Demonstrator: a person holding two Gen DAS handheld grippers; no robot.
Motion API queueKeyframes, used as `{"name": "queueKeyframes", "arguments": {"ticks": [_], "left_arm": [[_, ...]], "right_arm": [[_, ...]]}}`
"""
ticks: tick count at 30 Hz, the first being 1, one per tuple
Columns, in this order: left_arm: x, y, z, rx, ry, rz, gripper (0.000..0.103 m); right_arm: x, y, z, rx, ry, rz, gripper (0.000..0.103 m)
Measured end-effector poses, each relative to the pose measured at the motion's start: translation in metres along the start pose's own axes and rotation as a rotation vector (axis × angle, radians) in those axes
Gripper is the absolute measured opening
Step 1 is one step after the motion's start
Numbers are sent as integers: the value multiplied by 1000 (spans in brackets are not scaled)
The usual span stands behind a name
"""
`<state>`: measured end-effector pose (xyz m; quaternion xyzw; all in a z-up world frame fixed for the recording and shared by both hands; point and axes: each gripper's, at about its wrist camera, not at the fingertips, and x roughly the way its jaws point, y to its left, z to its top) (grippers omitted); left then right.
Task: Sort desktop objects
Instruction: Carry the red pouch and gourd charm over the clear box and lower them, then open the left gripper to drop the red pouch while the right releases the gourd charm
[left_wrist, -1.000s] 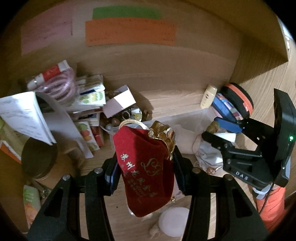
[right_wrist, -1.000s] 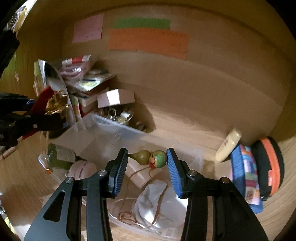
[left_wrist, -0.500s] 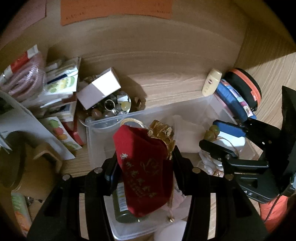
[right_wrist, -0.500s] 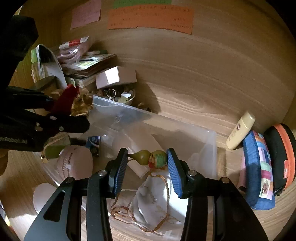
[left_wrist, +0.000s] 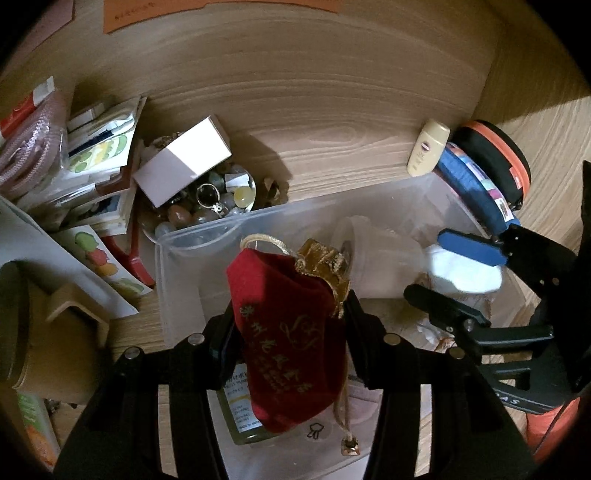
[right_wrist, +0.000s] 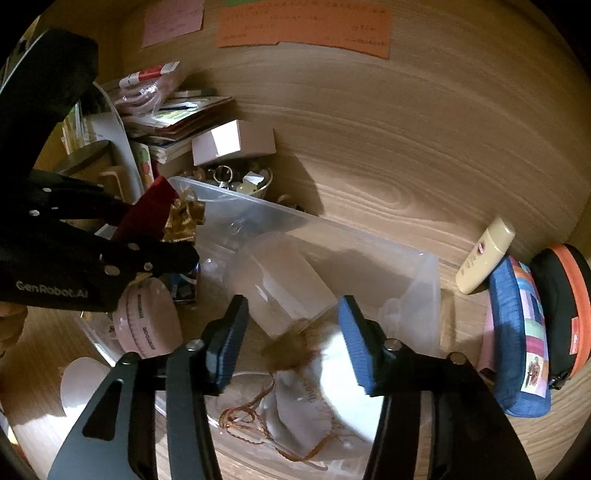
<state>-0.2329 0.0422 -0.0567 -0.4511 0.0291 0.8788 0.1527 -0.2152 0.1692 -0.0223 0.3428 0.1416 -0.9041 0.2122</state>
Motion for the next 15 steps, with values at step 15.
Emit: {"name": "queueKeyframes", "arguments": {"ticks": [15], "left_arm": [[-16,3,2,-15,-21,17,69]], "right_arm": [[-9,-4,1,13,-47,-19,72]]}}
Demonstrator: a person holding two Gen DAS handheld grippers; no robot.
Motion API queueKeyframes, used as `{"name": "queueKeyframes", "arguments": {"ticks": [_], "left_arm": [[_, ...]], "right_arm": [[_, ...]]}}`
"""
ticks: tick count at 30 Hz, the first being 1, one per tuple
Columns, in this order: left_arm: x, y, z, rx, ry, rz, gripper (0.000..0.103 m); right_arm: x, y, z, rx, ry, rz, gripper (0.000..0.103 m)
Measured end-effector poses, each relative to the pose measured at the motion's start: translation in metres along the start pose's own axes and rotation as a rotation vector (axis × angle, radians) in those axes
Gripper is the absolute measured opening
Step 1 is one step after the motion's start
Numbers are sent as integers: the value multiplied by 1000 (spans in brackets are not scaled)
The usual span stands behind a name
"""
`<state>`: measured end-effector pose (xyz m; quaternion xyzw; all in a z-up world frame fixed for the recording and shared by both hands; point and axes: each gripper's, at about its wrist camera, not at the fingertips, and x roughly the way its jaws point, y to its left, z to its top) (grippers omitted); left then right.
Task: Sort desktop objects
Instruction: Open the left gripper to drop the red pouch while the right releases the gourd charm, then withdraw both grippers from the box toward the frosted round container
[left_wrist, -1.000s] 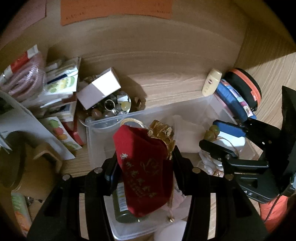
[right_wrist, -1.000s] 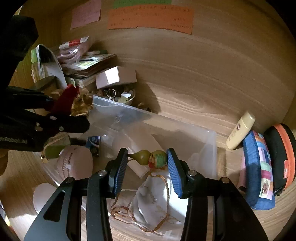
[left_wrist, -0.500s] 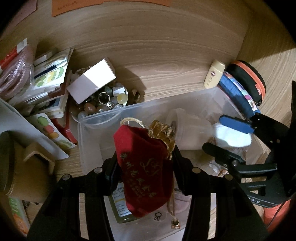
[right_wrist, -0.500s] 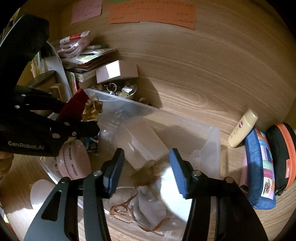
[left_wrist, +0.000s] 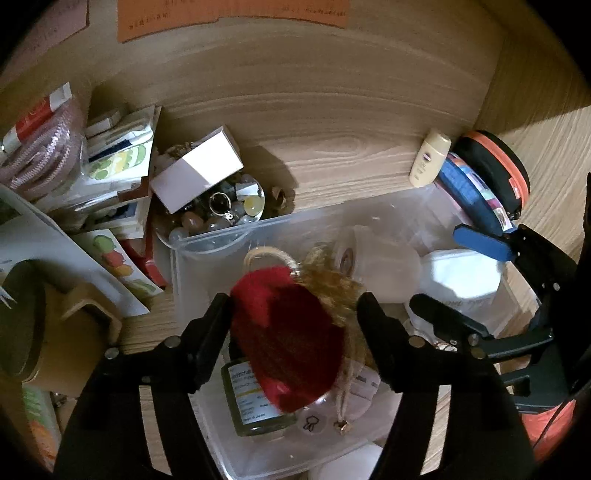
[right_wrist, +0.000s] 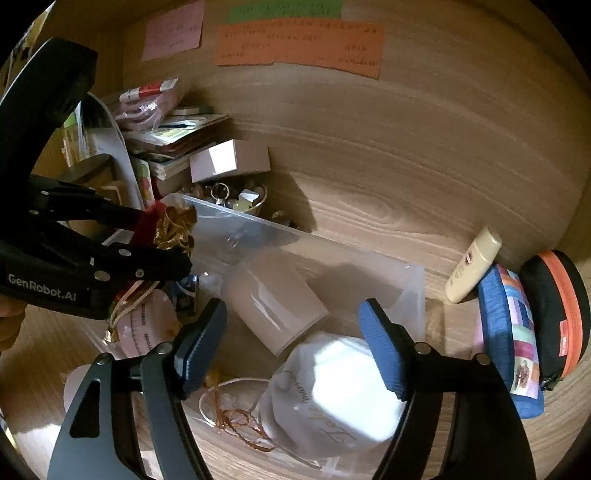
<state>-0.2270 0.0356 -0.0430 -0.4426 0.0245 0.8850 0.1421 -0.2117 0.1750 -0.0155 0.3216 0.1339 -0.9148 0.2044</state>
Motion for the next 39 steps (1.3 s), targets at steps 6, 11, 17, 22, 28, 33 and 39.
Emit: {"name": "queueKeyframes", "arguments": {"ticks": [6,11,17,22,28,33,39], "left_arm": [[-8,-1,0,11,-14,11,74],[-17,-3,-2,20,-33,48,78],[-32,-3,-9,24,-68,105,88],[-51,-6,-21,48,-97,152,91],[-75,-4,-37,71,-135,216,93],[-91,3,-53,59,-160,219,97],[-92,7,-75,60,-140,218,97]], "right_arm": [[-2,2,0,4,-6,-4,74],[-3,3,0,5,-10,-8,76],[-6,4,1,12,-14,24,78],[-17,7,3,3,-40,12,78],[-42,12,10,-18,-87,-10,82],[-67,27,3,-51,-122,-12,88],[-79,48,-17,-72,-112,5,88]]}}
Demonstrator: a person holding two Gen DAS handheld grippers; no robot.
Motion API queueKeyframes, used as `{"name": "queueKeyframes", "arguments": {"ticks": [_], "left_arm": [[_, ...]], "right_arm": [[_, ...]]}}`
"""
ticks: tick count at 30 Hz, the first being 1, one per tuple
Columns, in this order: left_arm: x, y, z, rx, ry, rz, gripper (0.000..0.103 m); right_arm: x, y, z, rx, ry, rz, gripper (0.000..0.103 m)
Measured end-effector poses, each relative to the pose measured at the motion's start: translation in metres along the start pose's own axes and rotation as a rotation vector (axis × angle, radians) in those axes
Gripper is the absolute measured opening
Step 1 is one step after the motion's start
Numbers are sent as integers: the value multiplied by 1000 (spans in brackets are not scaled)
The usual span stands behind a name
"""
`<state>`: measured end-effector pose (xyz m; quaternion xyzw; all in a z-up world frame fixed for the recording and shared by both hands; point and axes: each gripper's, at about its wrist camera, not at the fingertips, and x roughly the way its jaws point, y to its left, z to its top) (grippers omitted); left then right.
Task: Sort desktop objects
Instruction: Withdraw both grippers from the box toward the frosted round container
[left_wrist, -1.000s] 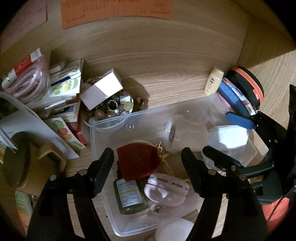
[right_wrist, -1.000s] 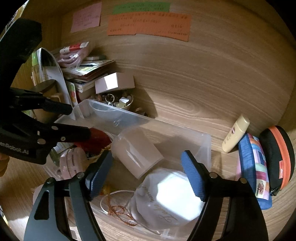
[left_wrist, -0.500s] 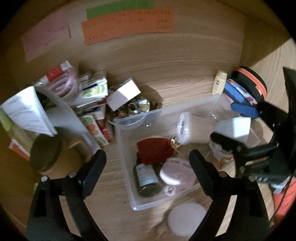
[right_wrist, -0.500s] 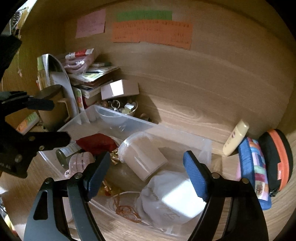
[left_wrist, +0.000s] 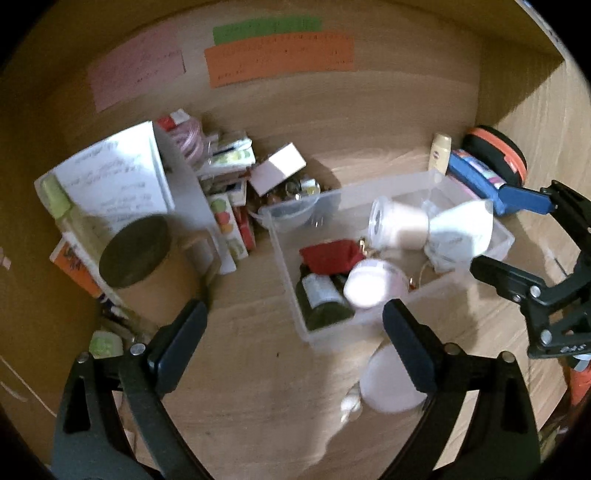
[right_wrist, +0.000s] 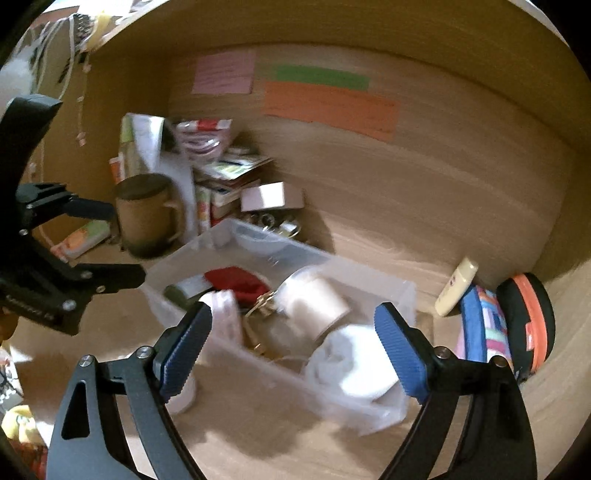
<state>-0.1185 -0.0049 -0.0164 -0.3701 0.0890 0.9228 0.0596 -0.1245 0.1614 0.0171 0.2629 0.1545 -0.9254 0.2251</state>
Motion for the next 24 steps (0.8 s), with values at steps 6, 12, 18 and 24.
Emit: {"name": "queueKeyframes", "arguments": {"ticks": [6,12,18,24], "left_arm": [[-1,6,-27,14,26,11,97],[5,12,-57,-16,79,-31,97],[21,3,-81,12,139,-25,97],[34,-4,-88,28,170,-61,97]], "right_arm": [[1,23,-23,-4,43,18,88],[4,37,-48,14,107,90,88],[16,55,-71,-67,180,82,88],[13,55,-75,-60,180,150,87]]}}
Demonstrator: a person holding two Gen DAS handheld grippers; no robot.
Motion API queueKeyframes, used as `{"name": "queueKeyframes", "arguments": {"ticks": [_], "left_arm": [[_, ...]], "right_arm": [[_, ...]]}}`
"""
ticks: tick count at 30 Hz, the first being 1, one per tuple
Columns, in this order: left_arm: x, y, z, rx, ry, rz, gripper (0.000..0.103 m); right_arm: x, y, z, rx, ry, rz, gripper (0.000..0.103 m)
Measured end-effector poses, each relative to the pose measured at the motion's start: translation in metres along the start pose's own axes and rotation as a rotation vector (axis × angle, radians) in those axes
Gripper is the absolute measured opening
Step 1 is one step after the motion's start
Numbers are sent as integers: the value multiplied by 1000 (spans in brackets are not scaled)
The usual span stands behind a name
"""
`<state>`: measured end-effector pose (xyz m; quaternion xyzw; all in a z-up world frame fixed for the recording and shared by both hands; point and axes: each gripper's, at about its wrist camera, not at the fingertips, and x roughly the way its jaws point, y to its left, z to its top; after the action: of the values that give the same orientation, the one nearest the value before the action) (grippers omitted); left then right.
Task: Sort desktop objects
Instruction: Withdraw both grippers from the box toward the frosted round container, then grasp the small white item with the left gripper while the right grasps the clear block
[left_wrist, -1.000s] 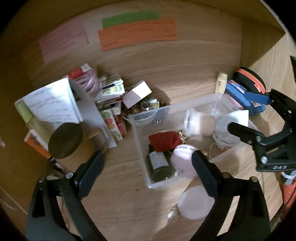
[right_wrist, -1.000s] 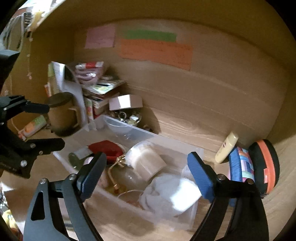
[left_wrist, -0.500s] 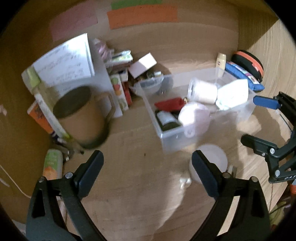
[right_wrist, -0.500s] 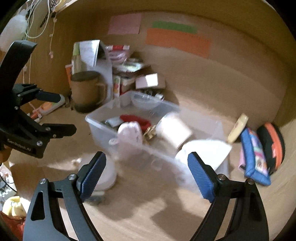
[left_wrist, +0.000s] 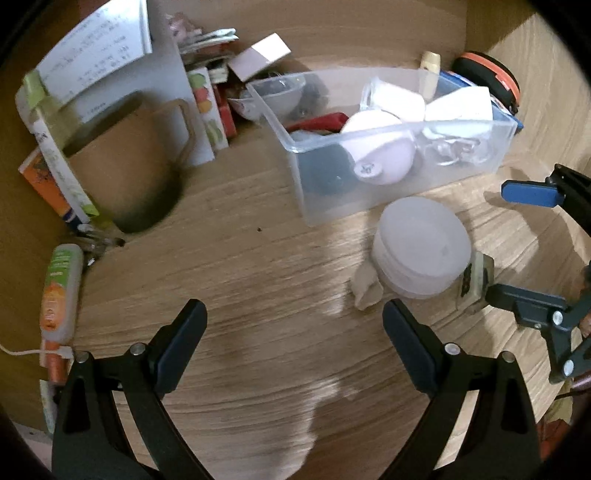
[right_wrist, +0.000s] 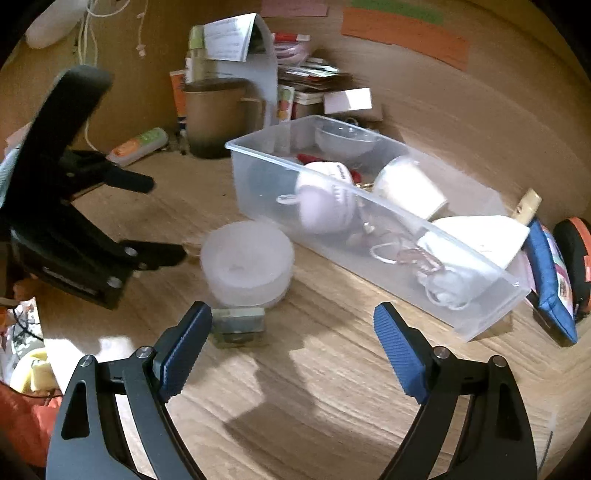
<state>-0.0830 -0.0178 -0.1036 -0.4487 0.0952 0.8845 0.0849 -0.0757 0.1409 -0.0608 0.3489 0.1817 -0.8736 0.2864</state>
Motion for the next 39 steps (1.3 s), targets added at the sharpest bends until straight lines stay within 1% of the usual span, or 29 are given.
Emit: {"name": "queueKeyframes", "arguments": {"ticks": [2,4,6,7,8,9,11,12,13,17,19,20,21,23,28,32,34,39], "left_arm": [[2,-2,1,6,-1,-6,97],[3,-5,2,15,-2,-9,97],[4,-7,4,20,-5,-20,97],[4,-7,4,22,-5,-21,96],[4,-7,4,22,-5,-24,92],[5,-7,5,20,-4,-30,86],[6,-5,6,13,5,-51,76],[7,-4,6,9,11,-60,73],[9,-3,6,5,16,-62,73],[11,0,5,-2,11,-76,66],[11,0,4,0,6,-76,65],[12,0,4,3,3,-78,63],[12,0,4,3,-2,-82,56],[12,0,3,0,-3,-101,50],[14,0,6,-8,-5,-105,49],[16,-2,9,-8,-5,-102,47],[17,-2,10,-8,-6,-102,46],[18,-5,13,1,-14,-104,37]], "right_arm": [[1,2,-2,-6,4,20,86],[2,5,-3,-17,9,53,84],[5,8,-4,-33,18,69,75],[6,10,-4,-40,24,74,73],[8,11,-3,-44,31,81,71],[10,11,-3,-47,40,92,68],[12,11,-3,-45,47,112,63],[12,11,-3,-42,52,123,63],[13,11,-3,-39,57,128,62],[15,12,-2,-38,70,147,54],[17,13,-2,-38,80,153,51],[18,13,-2,-38,85,158,49],[19,14,-2,-39,93,163,46],[21,14,-2,-38,104,169,42],[20,14,-3,-35,103,174,39],[20,12,-2,-34,102,179,31],[20,12,-1,-33,103,180,31],[20,14,-1,-35,103,178,31]]}}
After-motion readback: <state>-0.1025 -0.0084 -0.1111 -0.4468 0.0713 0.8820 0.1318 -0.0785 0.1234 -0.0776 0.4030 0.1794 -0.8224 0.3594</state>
